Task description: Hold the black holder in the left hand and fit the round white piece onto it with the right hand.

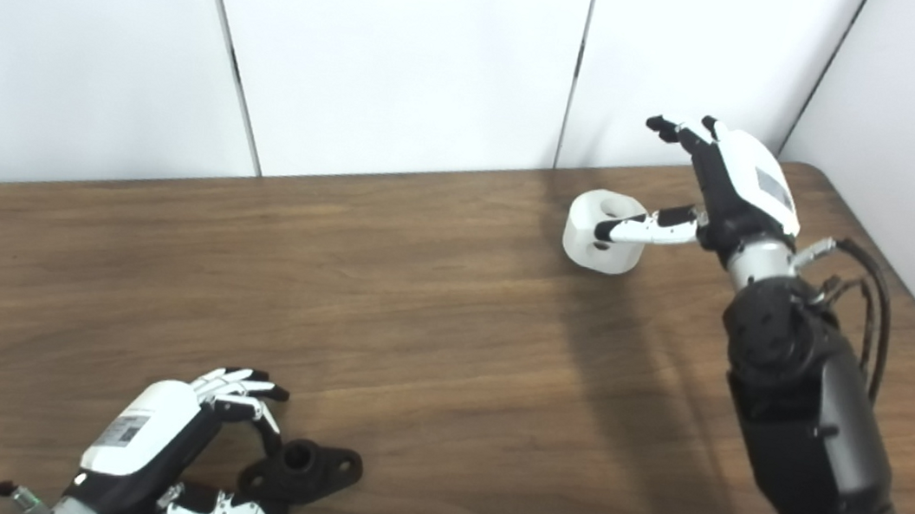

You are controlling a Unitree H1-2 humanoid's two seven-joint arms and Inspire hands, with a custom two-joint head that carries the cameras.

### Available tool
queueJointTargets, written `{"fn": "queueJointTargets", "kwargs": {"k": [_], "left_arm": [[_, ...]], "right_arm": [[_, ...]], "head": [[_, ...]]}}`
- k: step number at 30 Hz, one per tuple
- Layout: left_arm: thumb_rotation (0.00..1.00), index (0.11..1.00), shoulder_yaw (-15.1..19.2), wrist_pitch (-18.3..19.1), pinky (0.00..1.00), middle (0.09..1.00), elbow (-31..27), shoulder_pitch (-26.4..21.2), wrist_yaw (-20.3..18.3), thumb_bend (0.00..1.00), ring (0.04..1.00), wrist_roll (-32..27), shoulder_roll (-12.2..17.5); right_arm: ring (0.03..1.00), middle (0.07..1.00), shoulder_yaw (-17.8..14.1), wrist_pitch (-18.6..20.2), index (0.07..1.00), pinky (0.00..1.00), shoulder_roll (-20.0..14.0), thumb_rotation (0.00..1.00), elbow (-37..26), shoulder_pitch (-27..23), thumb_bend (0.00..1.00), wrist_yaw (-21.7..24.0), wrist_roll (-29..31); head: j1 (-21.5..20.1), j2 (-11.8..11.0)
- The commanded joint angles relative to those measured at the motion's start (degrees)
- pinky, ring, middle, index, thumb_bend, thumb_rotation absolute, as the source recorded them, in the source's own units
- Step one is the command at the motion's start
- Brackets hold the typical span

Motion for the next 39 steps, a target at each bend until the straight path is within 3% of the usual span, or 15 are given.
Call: {"fn": "queueJointTargets", "kwargs": {"k": [1,9,15,19,26,32,39], "left_arm": [[0.06,0.489,-0.4,2.3,0.9,0.824,0.4,1.7,-3.1,0.51,0.903,0.2,0.9],[0.06,0.489,-0.6,2.9,0.9,0.824,-0.1,1.6,-3.4,0.51,0.9,1.3,0.3],[0.06,0.489,-0.8,3.4,0.9,0.824,-0.6,1.7,-3.3,0.51,0.903,1.6,-0.3],[0.06,0.49,-0.9,4.0,0.89,0.826,-0.9,1.6,-3.5,0.51,0.906,1.8,-0.6],[0.06,0.49,-0.8,4.9,0.89,0.829,-1.4,1.6,-4.0,0.51,0.91,2.4,-1.4],[0.06,0.489,-1.0,5.2,0.9,0.828,-2.0,1.7,-4.3,0.51,0.906,2.8,-1.7],[0.06,0.489,-1.1,5.5,0.89,0.829,-2.1,1.6,-4.4,0.51,0.906,3.2,-1.8]], "right_arm": [[0.999,0.842,0.8,-0.1,0.831,0.88,-3.0,0.3,1.3,-3.6,0.9,1.6,-0.8],[0.94,0.78,7.0,-0.4,0.816,0.89,-8.5,0.38,8.6,-8.9,0.93,7.6,-3.7],[0.925,0.788,10.6,0.0,0.828,0.95,-11.4,0.41,11.5,-13.2,0.94,18.7,-6.6],[0.915,0.796,11.7,0.0,0.816,0.85,-11.3,0.38,12.7,-15.4,0.97,23.0,-8.8],[0.907,0.798,13.8,-0.1,0.828,0.83,-10.2,0.36,14.8,-17.7,0.96,23.4,-10.2],[0.942,0.814,15.1,-0.9,0.846,0.91,-9.0,0.32,17.3,-18.6,0.97,20.9,-9.8],[0.969,0.853,16.8,-2.1,0.828,0.93,-8.9,0.34,18.7,-19.5,0.98,19.3,-10.5]], "head": [[0.1,0.0],[0.3,0.1],[0.5,0.1],[0.7,0.0],[0.8,0.0],[1.1,0.0],[1.3,-0.1]]}}
